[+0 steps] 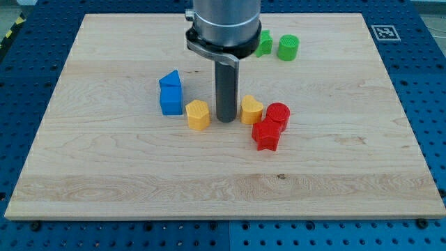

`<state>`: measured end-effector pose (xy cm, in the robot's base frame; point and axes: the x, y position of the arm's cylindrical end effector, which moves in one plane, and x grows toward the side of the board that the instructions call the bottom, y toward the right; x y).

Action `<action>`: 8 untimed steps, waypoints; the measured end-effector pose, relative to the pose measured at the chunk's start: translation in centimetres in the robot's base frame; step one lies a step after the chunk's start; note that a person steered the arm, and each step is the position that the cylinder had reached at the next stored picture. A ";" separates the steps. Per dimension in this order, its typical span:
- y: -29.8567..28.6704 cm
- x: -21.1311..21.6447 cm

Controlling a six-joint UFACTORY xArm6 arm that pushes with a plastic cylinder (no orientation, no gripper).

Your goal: Separate the yellow hexagon from the yellow heart

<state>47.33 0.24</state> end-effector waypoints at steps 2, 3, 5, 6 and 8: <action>-1.3 1.8; -1.8 1.8; 0.4 -1.2; 0.3 -2.4; -1.4 -2.4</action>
<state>44.95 -1.15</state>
